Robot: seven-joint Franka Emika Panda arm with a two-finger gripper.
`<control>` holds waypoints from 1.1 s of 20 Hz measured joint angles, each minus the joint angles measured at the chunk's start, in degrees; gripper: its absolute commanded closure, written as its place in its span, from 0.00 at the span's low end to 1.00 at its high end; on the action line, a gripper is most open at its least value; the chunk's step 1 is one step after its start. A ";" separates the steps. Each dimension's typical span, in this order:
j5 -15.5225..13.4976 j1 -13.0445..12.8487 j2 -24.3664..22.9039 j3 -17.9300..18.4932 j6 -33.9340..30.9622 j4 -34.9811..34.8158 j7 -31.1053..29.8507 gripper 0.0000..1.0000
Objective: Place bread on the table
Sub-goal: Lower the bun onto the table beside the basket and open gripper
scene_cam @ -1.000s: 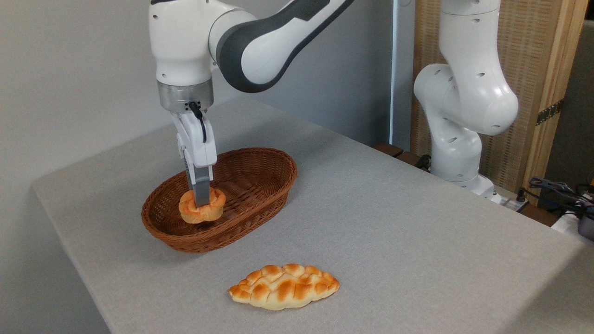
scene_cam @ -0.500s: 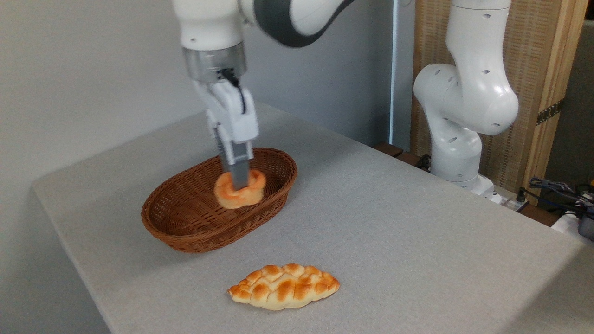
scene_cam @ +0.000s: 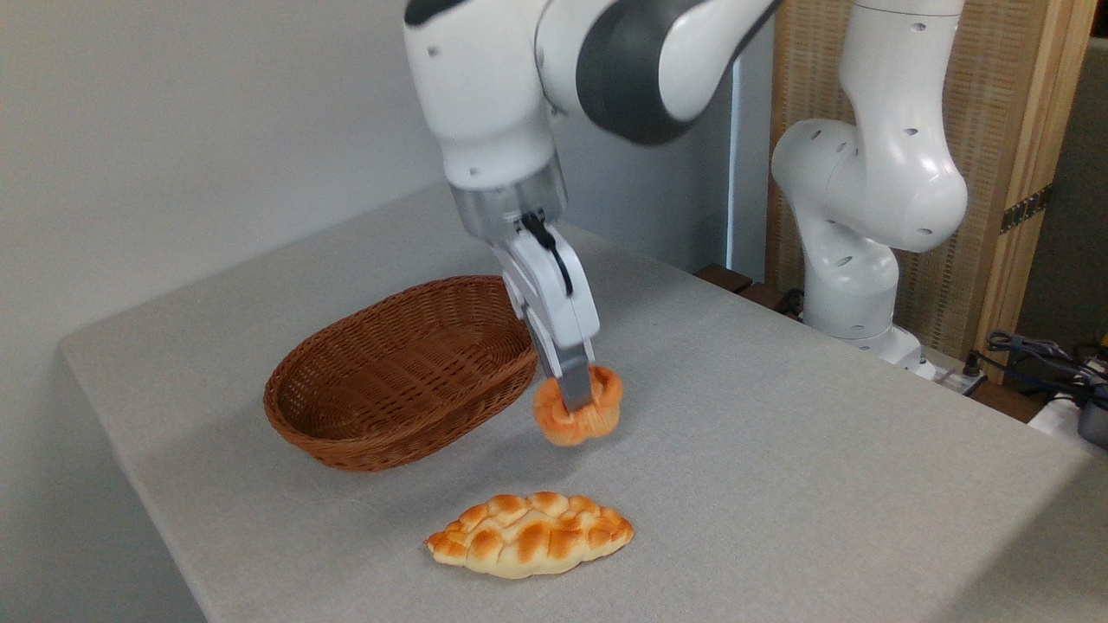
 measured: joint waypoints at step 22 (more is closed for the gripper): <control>0.31 -0.20 -0.18 0.00 2.12 -2.31 0.00 0.00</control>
